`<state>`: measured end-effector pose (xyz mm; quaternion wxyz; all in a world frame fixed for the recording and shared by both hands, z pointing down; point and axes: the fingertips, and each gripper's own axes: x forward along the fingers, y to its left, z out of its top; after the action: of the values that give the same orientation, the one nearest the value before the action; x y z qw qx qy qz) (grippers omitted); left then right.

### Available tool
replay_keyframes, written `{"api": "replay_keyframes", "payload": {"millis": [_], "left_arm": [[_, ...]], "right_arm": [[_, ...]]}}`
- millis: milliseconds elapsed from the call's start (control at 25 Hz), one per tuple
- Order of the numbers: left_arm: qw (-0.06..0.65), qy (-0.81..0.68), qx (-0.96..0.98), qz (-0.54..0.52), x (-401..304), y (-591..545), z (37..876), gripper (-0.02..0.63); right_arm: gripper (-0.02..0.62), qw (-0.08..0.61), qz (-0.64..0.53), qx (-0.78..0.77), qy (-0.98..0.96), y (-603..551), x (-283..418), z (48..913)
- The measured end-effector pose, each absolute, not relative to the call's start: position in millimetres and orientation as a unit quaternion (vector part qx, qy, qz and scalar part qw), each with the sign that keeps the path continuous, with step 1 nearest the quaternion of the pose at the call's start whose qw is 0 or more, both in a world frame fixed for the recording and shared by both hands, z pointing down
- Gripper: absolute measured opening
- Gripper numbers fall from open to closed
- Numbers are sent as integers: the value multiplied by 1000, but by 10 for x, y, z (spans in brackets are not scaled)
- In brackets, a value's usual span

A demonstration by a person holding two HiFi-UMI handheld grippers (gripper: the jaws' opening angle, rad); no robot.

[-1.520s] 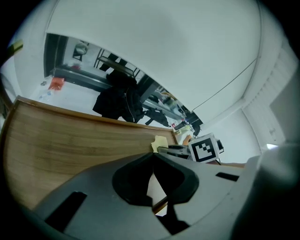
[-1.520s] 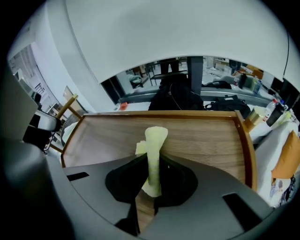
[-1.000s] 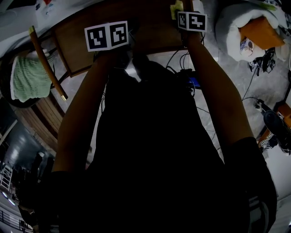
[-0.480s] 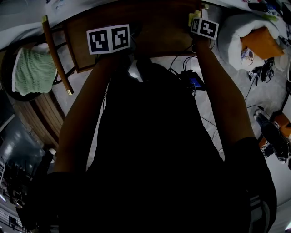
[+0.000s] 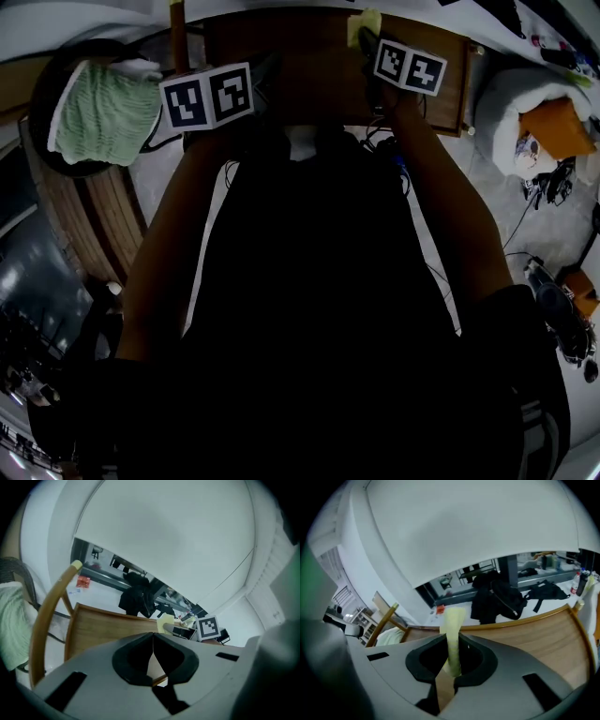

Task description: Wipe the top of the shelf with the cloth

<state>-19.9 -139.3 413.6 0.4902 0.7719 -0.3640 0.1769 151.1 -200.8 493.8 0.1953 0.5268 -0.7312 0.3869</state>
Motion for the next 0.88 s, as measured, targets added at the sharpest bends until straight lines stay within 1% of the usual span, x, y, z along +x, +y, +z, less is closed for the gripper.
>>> {"api": "replay_keyframes", "payload": {"millis": [200,360,520,720,880], "left_arm": [[490,-379,766,171,-834,-1367,4033,12],[490,-382,762,181,-1209,-1293,4088,12],[504,-387,749,187,-1523,-1181,4217,12],[513,-385,744,187,-1696,-1133,4321,12],[512,-378,749,184,-1725,-1130,4315,12]], "right_arm": [[54,198,419,461,-757,-1971,267,5161],[54,214,439,408,-771,-1844,-523,5373],[54,228,454,334,-794,-1625,-1244,5563],[54,278,431,325,-794,-1594,-1548,5818],[54,319,413,332,-786,-1563,-1575,5954]]}}
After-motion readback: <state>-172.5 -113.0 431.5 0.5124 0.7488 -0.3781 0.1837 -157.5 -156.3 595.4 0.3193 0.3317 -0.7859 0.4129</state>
